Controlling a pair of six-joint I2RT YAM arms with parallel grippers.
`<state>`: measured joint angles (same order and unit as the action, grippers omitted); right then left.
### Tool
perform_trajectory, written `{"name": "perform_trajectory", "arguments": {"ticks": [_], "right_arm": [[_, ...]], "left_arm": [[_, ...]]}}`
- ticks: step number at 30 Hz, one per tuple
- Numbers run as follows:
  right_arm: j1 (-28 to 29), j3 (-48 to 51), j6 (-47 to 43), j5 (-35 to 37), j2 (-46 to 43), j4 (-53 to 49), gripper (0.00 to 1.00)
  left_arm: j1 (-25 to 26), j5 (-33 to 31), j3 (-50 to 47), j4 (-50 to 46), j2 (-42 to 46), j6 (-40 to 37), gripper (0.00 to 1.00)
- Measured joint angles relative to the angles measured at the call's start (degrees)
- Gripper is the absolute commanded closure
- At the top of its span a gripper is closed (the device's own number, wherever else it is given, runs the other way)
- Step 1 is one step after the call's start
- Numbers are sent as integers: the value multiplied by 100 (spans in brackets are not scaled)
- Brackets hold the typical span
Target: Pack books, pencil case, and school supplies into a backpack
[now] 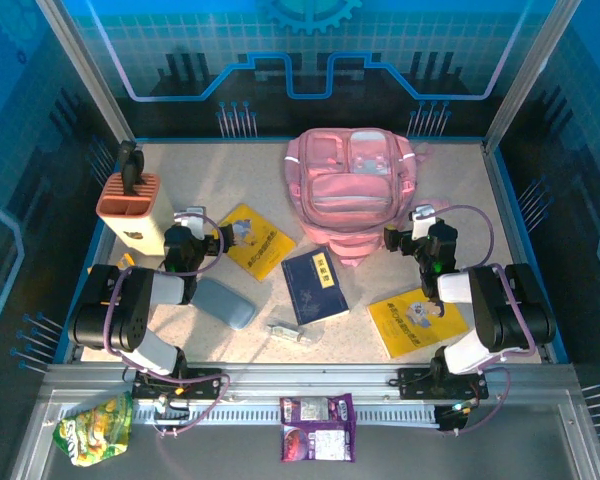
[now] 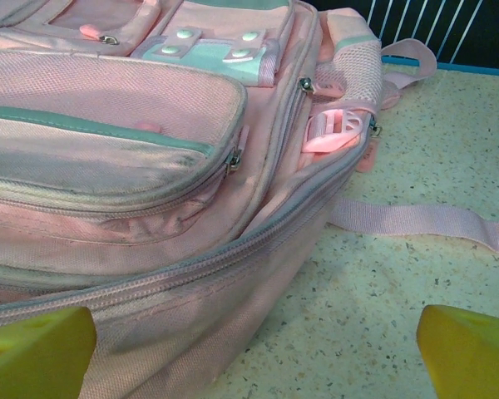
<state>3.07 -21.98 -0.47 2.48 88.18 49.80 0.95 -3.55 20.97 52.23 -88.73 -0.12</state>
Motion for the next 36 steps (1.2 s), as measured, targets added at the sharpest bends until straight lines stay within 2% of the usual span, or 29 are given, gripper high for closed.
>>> {"name": "perform_trajectory", "arguments": {"ticks": [7, 11, 17, 21, 25, 28, 31, 36], "right_arm": [[26, 109, -2, 9, -748, -173, 0], [26, 74, 9, 7, -1287, -608, 0], [24, -184, 527, 48, -2006, -1554, 0], [-28, -490, 1550, 398, -2529, -2365, 0], [-319, -466, 2120, 240, -2988, -2638, 0], [-479, -256, 2579, 144, -3174, -2671, 0], [-623, -221, 2944, 22, -3171, -2975, 0], [-660, -697, 3298, -354, -2907, -4002, 0]], "left_arm": [[0, -2, -28, 90, 0, 0, 1], [0, -7, -295, 365, 114, 0, 1], [-4, 177, -503, 166, 1019, -24, 1], [-4, 149, -435, -485, 2013, 79, 1], [-4, 98, -302, -1150, 2929, 378, 1], [-15, -144, -120, -1899, 3526, 938, 1], [-33, -144, 227, -2688, 3871, 1211, 1], [-42, 109, 297, -3058, 3945, 1602, 1]]}}
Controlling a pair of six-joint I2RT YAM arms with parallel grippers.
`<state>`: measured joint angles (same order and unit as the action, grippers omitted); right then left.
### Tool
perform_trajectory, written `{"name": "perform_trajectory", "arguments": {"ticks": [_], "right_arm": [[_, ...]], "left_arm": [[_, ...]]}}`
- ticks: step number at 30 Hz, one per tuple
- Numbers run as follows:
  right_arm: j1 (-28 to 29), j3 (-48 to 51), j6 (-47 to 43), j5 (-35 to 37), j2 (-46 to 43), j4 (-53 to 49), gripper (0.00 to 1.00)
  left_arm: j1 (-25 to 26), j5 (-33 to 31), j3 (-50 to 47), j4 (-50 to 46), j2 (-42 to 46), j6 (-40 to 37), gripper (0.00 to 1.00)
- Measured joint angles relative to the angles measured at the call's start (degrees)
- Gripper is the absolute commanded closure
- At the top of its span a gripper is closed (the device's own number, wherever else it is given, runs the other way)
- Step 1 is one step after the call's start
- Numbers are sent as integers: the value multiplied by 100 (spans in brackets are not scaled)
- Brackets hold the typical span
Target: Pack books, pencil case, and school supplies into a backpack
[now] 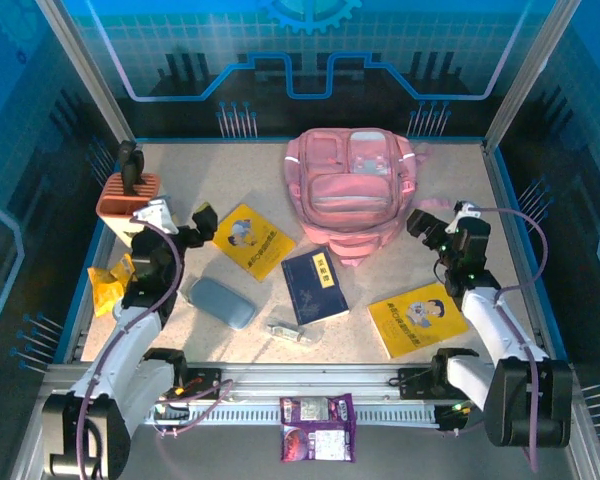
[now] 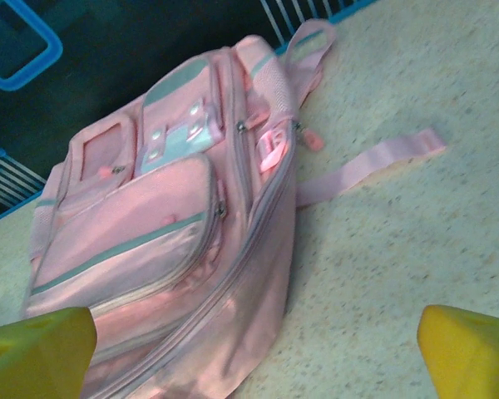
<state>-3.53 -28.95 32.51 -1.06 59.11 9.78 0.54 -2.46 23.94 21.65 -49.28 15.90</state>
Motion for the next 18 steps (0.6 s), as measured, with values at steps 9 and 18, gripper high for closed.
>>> {"name": "perform_trajectory", "arguments": {"ticks": [9, 18], "right_arm": [[431, -684, 315, -531, 417, -1394, 0], [946, -909, 562, -1082, 1412, -1832, 1]], "left_arm": [[2, 249, 317, -1497, 0, 968, 1], [1025, 398, 369, -2280, 254, 1574, 1]]}}
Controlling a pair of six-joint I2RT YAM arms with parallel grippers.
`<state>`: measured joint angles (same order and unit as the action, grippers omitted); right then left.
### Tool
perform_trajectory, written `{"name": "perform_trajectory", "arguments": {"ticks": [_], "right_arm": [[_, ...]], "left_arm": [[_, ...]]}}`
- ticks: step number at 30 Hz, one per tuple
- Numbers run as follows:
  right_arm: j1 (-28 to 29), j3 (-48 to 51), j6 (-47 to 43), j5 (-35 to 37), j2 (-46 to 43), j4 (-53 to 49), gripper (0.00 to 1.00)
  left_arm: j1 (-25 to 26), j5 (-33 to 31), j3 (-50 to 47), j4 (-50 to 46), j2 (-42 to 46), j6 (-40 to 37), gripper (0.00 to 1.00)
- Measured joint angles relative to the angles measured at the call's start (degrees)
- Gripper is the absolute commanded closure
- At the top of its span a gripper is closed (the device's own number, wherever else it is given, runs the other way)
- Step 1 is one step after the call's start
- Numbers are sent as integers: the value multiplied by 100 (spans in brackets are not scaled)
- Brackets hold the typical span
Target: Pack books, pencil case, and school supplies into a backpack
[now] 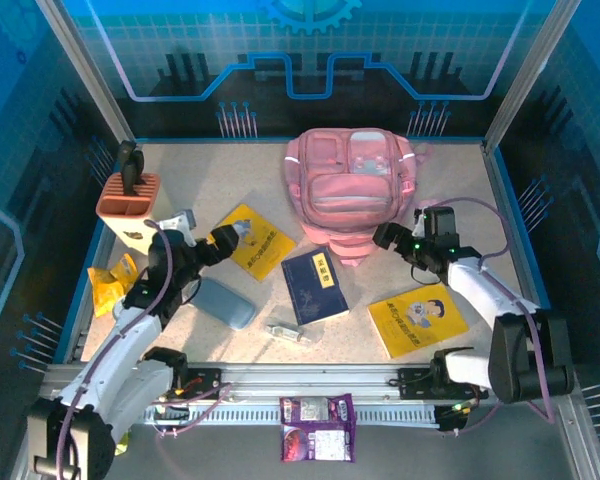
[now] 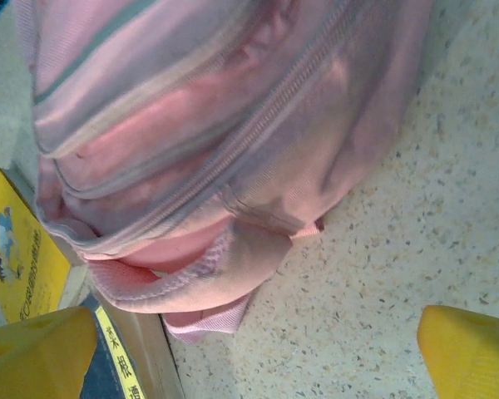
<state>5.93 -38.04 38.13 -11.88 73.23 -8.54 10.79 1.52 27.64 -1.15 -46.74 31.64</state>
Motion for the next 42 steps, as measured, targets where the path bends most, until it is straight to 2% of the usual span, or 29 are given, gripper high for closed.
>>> {"name": "perform_trajectory", "arguments": {"ticks": [6, 14, 17, 20, 24, 26, 29, 32, 37, 40, 42], "right_arm": [[-37, -280, 136, -120, 640, 107, 9], [-17, -756, 363, -122, 1471, 608, 31], [103, -798, 496, -125, 1696, 831, 42], [389, -802, 645, -22, 1812, 1014, 46], [1167, -822, 988, 212, 1862, 1255, 51], [1611, -839, 1117, 345, 1862, 1368, 50], [2203, -994, 1241, 479, 1864, 1405, 41], [2369, -1158, 1235, 544, 1799, 1412, 32], [2173, -1095, 975, 820, 1025, 938, 15], [1733, -1049, 798, 866, 533, 717, 14], [1228, -1049, 772, 811, 433, 649, 13]], "left_arm": [[1117, -131, 0, -39, -92, 302, 1], [2065, -372, 7, 153, -1019, 671, 1], [2225, -426, 7, 284, -1250, 752, 1], [2251, -428, 66, 424, -1410, 763, 1], [2256, -485, 236, 492, -1517, 859, 1], [2260, -538, 273, 544, -1515, 894, 1], [2262, -605, 308, 540, -1513, 898, 1], [2267, -647, 367, 433, -1469, 901, 1], [2275, -584, 439, 332, -1412, 1012, 1], [2339, -481, 470, 400, -1506, 1088, 1], [2448, -426, 590, 404, -1716, 1156, 1]]}}
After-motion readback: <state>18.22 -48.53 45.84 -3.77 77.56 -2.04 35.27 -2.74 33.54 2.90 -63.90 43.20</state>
